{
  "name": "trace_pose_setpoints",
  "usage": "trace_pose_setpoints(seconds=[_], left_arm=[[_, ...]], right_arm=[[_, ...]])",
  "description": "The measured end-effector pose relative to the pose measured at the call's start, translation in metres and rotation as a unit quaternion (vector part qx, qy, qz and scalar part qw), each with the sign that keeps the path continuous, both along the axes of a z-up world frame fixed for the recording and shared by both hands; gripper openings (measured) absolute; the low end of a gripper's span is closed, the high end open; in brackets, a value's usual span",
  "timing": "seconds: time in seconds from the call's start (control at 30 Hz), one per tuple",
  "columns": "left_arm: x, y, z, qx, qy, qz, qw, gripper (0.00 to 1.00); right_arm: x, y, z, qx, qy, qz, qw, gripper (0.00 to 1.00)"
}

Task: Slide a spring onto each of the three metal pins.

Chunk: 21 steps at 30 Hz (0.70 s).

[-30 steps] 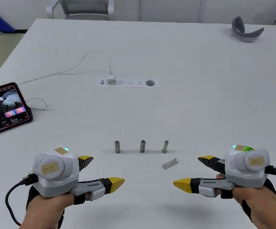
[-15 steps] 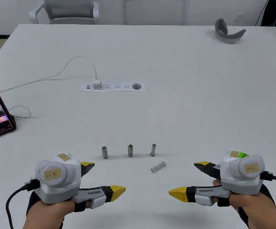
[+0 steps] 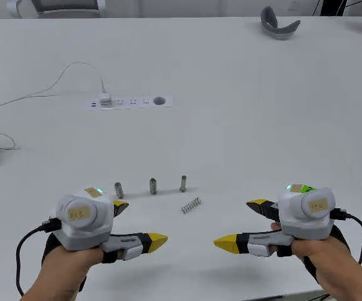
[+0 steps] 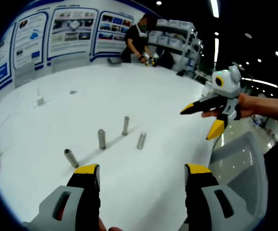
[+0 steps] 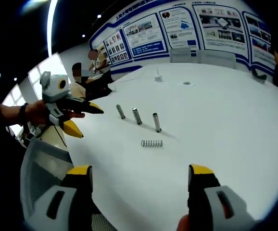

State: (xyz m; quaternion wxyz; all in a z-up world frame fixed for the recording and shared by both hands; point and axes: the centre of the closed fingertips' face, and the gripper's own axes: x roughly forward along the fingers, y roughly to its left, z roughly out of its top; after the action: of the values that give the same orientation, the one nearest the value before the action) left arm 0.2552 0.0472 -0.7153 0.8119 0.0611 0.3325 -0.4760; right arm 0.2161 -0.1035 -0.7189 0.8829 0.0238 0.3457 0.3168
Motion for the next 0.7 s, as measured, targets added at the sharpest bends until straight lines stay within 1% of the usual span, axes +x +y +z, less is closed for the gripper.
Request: trace_pose_setpoints(seconds=[0.37, 0.53, 0.7], left_arm=[[0.001, -0.022, -0.007, 0.005, 0.002, -0.016, 0.9999, 0.72], [0.004, -0.032, -0.009, 0.006, 0.0, -0.022, 0.9997, 0.71], [0.003, -0.041, -0.011, 0.006, 0.001, -0.03, 0.9995, 0.71]], right_arm=[[-0.005, -0.001, 0.003, 0.0, 0.001, 0.004, 1.0, 0.83], [-0.005, 0.002, 0.005, 0.005, 0.0, 0.003, 1.0, 0.83], [-0.008, 0.007, 0.004, 0.007, 0.002, 0.006, 1.0, 0.83]])
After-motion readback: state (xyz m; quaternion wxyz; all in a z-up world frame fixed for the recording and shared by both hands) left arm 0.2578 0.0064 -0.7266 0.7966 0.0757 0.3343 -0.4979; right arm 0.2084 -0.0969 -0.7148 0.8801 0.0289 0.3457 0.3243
